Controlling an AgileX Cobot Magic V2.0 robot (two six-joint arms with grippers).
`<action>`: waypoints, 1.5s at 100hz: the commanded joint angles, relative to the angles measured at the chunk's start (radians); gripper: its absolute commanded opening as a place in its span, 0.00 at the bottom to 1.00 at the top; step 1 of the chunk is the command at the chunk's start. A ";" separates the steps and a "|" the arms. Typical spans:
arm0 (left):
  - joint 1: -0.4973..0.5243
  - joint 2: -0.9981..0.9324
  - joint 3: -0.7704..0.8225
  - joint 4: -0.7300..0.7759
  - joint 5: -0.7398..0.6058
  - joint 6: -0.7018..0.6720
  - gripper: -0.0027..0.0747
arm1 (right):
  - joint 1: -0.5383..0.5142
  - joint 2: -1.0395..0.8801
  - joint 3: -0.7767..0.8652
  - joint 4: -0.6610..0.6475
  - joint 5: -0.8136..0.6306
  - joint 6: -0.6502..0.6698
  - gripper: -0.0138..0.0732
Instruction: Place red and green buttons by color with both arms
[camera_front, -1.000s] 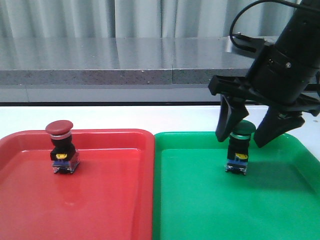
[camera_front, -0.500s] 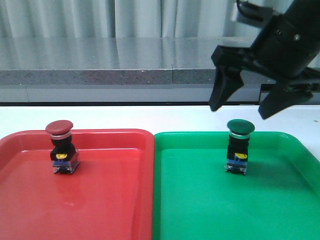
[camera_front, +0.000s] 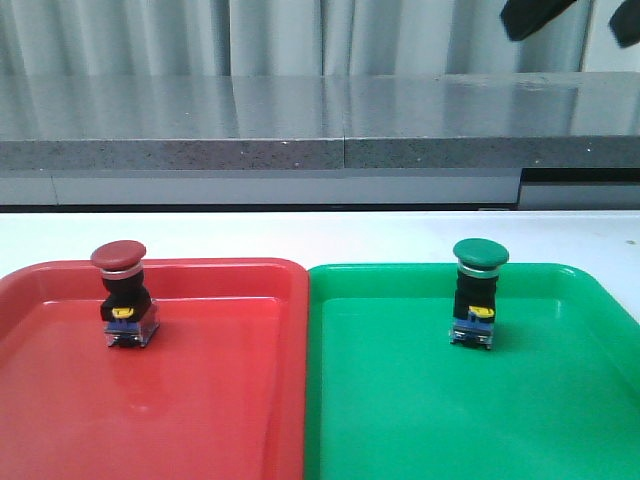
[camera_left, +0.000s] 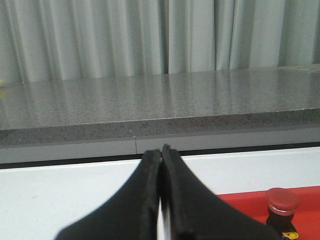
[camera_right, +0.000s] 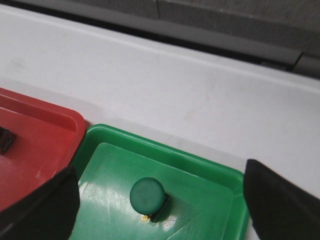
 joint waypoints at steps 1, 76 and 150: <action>0.002 -0.031 0.041 -0.007 -0.078 -0.002 0.01 | -0.001 -0.108 0.017 -0.040 -0.102 -0.012 0.91; 0.002 -0.031 0.041 -0.007 -0.078 -0.002 0.01 | -0.152 -0.658 0.363 -0.100 -0.090 -0.012 0.91; 0.002 -0.031 0.041 -0.007 -0.078 -0.002 0.01 | -0.152 -0.671 0.366 -0.100 -0.077 -0.012 0.08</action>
